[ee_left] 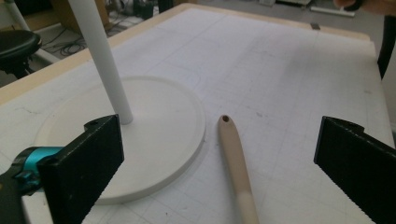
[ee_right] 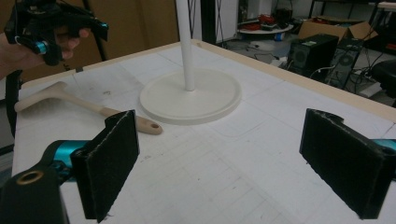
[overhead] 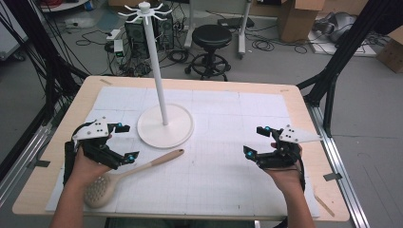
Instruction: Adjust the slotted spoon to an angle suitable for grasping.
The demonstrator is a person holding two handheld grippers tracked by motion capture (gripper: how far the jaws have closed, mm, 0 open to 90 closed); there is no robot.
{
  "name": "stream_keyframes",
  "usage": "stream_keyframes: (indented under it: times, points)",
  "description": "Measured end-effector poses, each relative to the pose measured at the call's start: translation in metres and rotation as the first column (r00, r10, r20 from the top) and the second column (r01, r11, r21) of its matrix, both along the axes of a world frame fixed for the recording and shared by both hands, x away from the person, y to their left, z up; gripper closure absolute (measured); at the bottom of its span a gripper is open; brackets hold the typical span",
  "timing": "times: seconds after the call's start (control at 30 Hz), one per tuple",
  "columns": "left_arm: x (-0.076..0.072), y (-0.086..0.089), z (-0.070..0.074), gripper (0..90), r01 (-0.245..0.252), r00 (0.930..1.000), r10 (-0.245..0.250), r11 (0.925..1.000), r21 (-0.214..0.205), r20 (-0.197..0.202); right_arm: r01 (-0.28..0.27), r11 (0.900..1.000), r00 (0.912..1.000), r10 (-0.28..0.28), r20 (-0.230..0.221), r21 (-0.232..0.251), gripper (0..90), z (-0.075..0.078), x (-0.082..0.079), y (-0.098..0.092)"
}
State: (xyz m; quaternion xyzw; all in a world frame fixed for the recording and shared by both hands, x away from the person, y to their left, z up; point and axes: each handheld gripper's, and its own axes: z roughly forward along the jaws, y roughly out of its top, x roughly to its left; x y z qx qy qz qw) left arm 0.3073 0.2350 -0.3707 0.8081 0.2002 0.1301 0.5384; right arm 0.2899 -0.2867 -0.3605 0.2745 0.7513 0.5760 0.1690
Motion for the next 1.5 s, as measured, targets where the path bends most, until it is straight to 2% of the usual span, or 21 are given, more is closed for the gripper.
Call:
stream_keyframes:
  times: [0.2,0.37,0.4,0.43,0.53,0.57,0.6,0.63,0.73,0.77,0.8,0.87,1.0,1.03,1.07,1.13,1.23,1.27,1.3,1.33,1.5]
  points:
    - [0.005,-0.010,0.005,2.0,0.000,0.9995,0.001,0.9990,0.045,-0.032,-0.002,1.0000,1.0000,0.002,0.002,0.002,11.0,0.000,0.001,0.000]
    - [0.011,-0.025,0.011,2.1,0.010,0.9985,-0.002,0.9892,0.146,-0.055,-0.003,1.0000,1.0000,0.003,-0.004,-0.001,11.0,0.000,0.001,0.001]
    - [0.011,-0.025,0.011,2.1,0.010,0.9985,-0.002,0.9892,0.146,-0.055,-0.003,1.0000,1.0000,0.003,-0.004,-0.001,11.0,0.000,0.001,0.001]
    - [0.013,-0.033,0.011,2.1,0.021,0.9970,-0.007,0.9823,0.186,-0.077,-0.003,1.0000,1.0000,0.003,-0.001,0.000,11.0,0.000,0.001,0.001]
    - [0.016,-0.042,0.011,2.1,0.027,0.9953,-0.001,0.9645,0.263,-0.097,-0.004,1.0000,1.0000,0.004,-0.003,0.000,11.0,0.000,0.001,0.000]
    - [0.016,-0.042,0.011,2.1,0.027,0.9953,-0.001,0.9645,0.263,-0.097,-0.004,1.0000,1.0000,0.004,-0.003,0.000,11.0,0.000,0.001,0.000]
    - [0.018,-0.047,0.010,2.1,0.038,0.9936,-0.006,0.9556,0.292,-0.112,-0.006,1.0000,1.0000,0.006,-0.008,-0.001,11.0,0.000,0.001,0.000]
    - [0.018,-0.047,0.010,2.1,0.038,0.9936,-0.006,0.9556,0.292,-0.112,-0.006,1.0000,1.0000,0.006,-0.008,-0.001,11.0,0.000,0.001,0.000]
    - [0.018,-0.055,0.008,2.1,0.040,0.9919,0.001,0.9460,0.322,-0.127,-0.004,1.0000,0.9999,0.003,-0.011,-0.002,11.0,0.000,0.001,0.000]
    - [0.018,-0.059,0.006,2.1,0.041,0.9920,0.004,0.9356,0.351,-0.126,-0.004,1.0000,0.9999,0.004,-0.013,0.000,11.0,-0.001,0.002,0.000]
    - [0.018,-0.059,0.006,2.1,0.041,0.9920,0.004,0.9356,0.351,-0.126,-0.004,1.0000,0.9999,0.004,-0.013,0.000,11.0,-0.001,0.002,0.000]
    - [0.018,-0.062,0.003,2.1,0.044,0.9912,0.007,0.9261,0.375,-0.132,0.000,1.0000,0.9999,0.000,-0.010,0.000,11.0,-0.001,0.002,-0.001]
    - [0.017,-0.067,-0.003,2.2,0.047,0.9888,0.020,0.8961,0.441,-0.148,-0.003,1.0000,0.9998,0.003,-0.018,0.001,11.0,-0.001,0.001,-0.001]
    - [0.017,-0.069,-0.004,9.1,0.064,0.9862,0.014,0.8877,0.456,-0.165,-0.004,1.0000,0.9999,0.004,-0.012,-0.002,11.0,-0.001,0.002,-0.001]
    - [0.017,-0.069,-0.004,12.7,0.064,0.9862,0.014,0.8877,0.456,-0.165,-0.005,1.0000,0.9999,0.005,-0.011,-0.004,11.1,-0.001,0.002,-0.001]
    - [0.017,-0.071,-0.008,13.5,0.081,0.9824,0.009,0.8816,0.465,-0.187,-0.007,0.9999,0.9999,0.007,-0.015,-0.008,11.0,-0.002,0.002,0.000]
    - [0.019,-0.073,-0.011,18.2,0.114,0.9761,-0.007,0.8691,0.482,-0.217,-0.006,1.0000,0.9998,0.006,-0.019,-0.008,11.0,-0.002,0.002,0.000]
    - [0.019,-0.074,-0.013,20.1,0.117,0.9736,-0.005,0.8676,0.483,-0.228,-0.006,0.9999,0.9998,0.006,-0.017,-0.008,11.0,-0.002,0.002,0.000]
    - [0.019,-0.074,-0.013,21.2,0.123,0.9728,-0.006,0.8610,0.494,-0.232,-0.006,0.9999,0.9999,0.006,-0.015,-0.009,11.0,-0.002,0.003,0.000]
    - [0.019,-0.074,-0.014,21.8,0.119,0.9725,-0.002,0.8617,0.493,-0.233,-0.006,0.9999,0.9998,0.006,-0.017,-0.009,11.0,-0.003,0.003,0.000]
    - [0.022,-0.075,-0.017,26.1,0.154,0.9630,-0.015,0.8496,0.505,-0.269,-0.005,0.9999,0.9993,0.005,-0.038,-0.014,11.0,-0.005,0.004,0.000]
